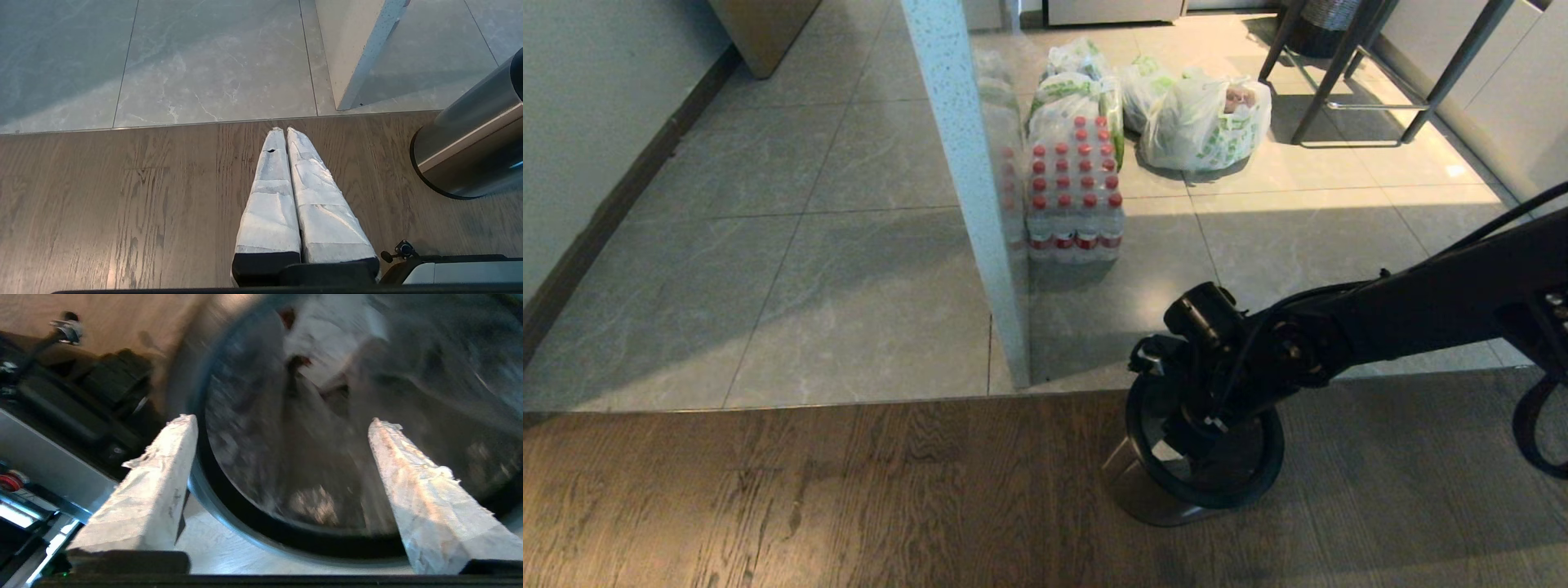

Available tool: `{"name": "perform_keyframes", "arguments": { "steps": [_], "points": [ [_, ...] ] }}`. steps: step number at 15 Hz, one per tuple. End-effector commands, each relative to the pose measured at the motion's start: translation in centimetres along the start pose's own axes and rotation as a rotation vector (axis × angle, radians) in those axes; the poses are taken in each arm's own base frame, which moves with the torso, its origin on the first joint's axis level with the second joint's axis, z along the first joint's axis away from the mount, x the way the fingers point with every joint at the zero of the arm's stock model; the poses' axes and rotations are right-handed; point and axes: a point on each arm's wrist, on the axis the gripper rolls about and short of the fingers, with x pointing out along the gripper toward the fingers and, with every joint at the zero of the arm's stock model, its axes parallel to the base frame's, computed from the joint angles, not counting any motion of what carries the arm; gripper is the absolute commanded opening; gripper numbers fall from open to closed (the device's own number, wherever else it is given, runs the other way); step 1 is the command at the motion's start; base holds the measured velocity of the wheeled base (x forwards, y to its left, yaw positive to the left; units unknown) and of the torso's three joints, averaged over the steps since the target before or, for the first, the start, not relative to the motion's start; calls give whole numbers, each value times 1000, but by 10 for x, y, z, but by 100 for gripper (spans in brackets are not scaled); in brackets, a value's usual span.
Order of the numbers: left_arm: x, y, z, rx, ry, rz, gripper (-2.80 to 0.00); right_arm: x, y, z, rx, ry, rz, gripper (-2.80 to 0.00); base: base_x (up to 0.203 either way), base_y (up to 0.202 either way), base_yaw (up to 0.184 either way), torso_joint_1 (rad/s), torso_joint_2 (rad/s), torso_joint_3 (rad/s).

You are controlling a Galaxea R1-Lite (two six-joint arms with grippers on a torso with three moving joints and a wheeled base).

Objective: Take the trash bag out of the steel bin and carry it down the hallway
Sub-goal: Place the outer trash can on the ground

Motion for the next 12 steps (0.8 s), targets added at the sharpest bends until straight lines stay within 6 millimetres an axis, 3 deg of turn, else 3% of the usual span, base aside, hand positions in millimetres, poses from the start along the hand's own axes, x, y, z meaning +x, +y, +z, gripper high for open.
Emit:
{"name": "perform_keyframes", "arguments": {
  "steps": [1, 4, 8, 12],
  "points": [
    [0, 0, 0, 0, 2, 1, -280, 7, 4, 7, -16, 4, 21, 0, 0, 0, 0, 0, 0, 0],
    [0, 0, 0, 0, 0, 1, -280, 8, 6, 8, -14, 3, 57, 0, 0, 0, 0, 0, 0, 0],
    [0, 0, 0, 0, 0, 1, -280, 25, 11, 7, -16, 34, 74, 0, 0, 0, 0, 0, 0, 0],
    [0, 0, 0, 0, 2, 1, -280, 25, 9, 13, -11, 2, 63, 0, 0, 0, 0, 0, 0, 0]
  ]
}}
